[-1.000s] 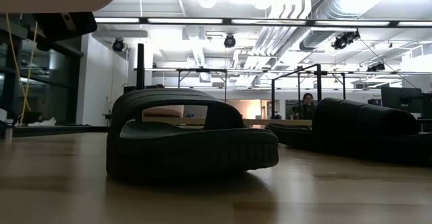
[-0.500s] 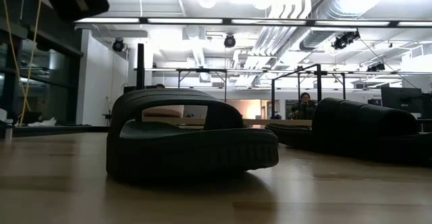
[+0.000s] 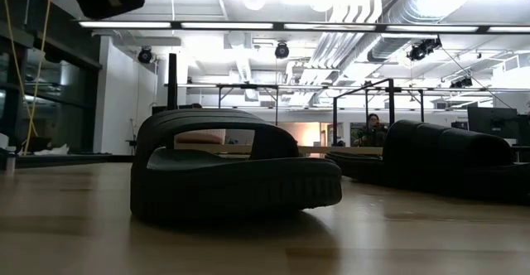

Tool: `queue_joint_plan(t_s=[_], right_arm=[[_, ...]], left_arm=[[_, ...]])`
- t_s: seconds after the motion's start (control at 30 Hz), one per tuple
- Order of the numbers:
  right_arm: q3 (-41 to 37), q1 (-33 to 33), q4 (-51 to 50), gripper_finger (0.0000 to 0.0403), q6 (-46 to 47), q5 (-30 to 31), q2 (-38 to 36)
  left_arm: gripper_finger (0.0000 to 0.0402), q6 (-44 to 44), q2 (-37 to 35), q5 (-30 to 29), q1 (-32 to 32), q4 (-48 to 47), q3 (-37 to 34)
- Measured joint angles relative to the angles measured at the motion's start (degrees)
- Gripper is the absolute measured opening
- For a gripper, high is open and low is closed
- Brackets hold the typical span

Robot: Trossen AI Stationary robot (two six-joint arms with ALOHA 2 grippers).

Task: Pick and place slides into the shelf
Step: Put the pink slide on the shelf

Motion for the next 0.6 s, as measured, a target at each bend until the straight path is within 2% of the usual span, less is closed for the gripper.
queue_joint_plan(t_s=[0.13, 0.33, 0.43, 0.6], right_arm=[[0.0, -0.3, 0.4, 0.0229, -1.9, 1.3, 0.0], [0.0, -1.1, 0.8, 0.0229, -0.6, -2.3, 0.1], [0.0, -1.4, 0.9, 0.0228, 0.4, -2.8, 0.0], [0.0, -1.4, 1.4, 0.0196, 0.8, -2.9, 0.0]], left_arm=[[0.0012, -0.2, 2.8, 0.6, 0.0, 1.1, 0.1], [0.0012, -0.2, 5.9, 4.6, 0.0, 6.2, 0.1], [0.0012, -0.2, 6.0, 4.7, 0.0, 6.8, 0.8], [0.0012, 0.7, 6.0, 4.4, 0.0, 6.7, 2.3]])
